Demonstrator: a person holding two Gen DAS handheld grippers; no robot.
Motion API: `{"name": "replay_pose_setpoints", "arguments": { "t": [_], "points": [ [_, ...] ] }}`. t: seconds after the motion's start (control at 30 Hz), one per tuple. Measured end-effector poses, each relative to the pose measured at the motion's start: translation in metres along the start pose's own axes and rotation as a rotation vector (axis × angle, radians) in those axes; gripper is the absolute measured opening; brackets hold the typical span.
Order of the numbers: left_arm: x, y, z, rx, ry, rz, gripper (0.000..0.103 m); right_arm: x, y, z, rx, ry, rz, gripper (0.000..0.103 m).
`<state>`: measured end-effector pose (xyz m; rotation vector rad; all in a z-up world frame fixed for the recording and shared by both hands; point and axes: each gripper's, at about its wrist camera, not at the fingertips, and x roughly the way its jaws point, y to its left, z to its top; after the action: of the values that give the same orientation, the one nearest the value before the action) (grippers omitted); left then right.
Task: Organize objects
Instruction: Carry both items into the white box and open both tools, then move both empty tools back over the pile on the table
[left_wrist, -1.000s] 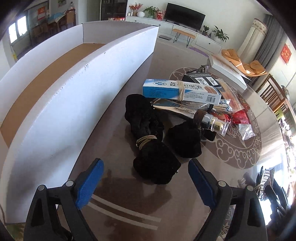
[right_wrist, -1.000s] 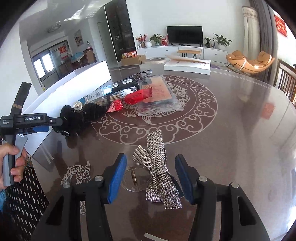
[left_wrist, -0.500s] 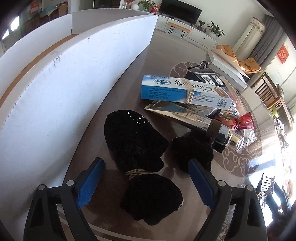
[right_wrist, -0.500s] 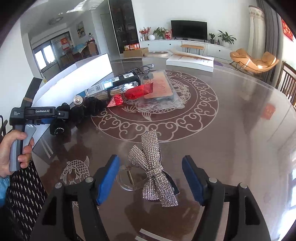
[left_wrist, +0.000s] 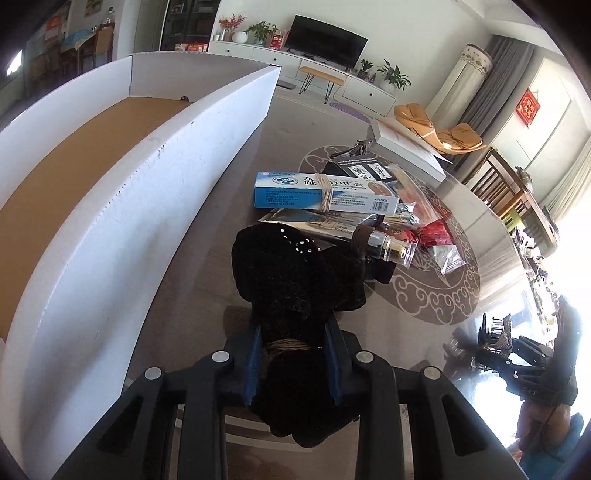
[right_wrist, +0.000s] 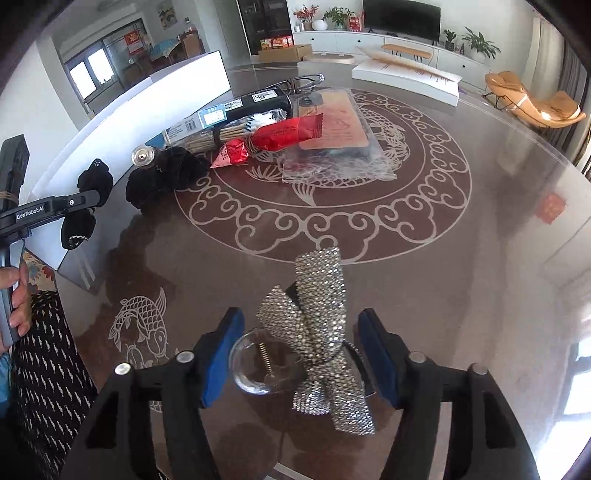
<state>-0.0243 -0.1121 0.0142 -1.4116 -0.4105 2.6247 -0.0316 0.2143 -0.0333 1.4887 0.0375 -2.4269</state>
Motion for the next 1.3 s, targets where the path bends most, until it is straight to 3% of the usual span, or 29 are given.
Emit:
{"name": "replay_pose_setpoints", "arguments": {
  "t": [0.17,0.37,0.5,0.7,0.8,0.83,0.87,0.93,1.03,1.2,1.3],
  "points": [
    [-0.042,0.005,0.002,-0.012,-0.066,-0.048,0.029,-0.022,0.003,0.005,0.007,-0.018,-0.012,0.051],
    [-0.113,0.036,0.041,-0.033,-0.19,-0.053,0.029,-0.062,0.059,0.069,-0.013,-0.142,0.162,0.051],
    [-0.142,0.087,0.067,-0.075,-0.228,0.051,0.029,-0.073,0.14,0.129,-0.08,-0.208,0.336,0.051],
    [-0.122,0.164,0.079,-0.17,-0.133,0.197,0.03,-0.042,0.276,0.199,-0.149,-0.209,0.566,0.051],
    [-0.102,0.186,0.073,-0.195,-0.068,0.292,0.043,-0.002,0.324,0.211,-0.144,-0.141,0.616,0.053],
    [-0.097,0.19,0.071,-0.203,-0.055,0.32,0.061,0.011,0.333,0.212,-0.131,-0.117,0.624,0.056],
    [-0.094,0.193,0.069,-0.21,-0.055,0.346,0.076,0.021,0.339,0.212,-0.115,-0.098,0.619,0.062],
    [-0.097,0.193,0.064,-0.214,-0.088,0.365,0.078,0.032,0.339,0.209,-0.082,-0.088,0.617,0.067],
    [-0.109,0.181,0.053,-0.216,-0.149,0.327,0.079,0.028,0.316,0.197,-0.056,-0.131,0.591,0.084],
    [-0.123,0.105,0.038,-0.108,-0.227,0.184,0.079,0.008,0.236,0.156,-0.052,-0.266,0.364,0.103],
    [-0.11,0.036,0.024,0.007,-0.209,0.059,0.089,0.007,0.176,0.119,-0.024,-0.303,0.161,0.103]
  ]
}}
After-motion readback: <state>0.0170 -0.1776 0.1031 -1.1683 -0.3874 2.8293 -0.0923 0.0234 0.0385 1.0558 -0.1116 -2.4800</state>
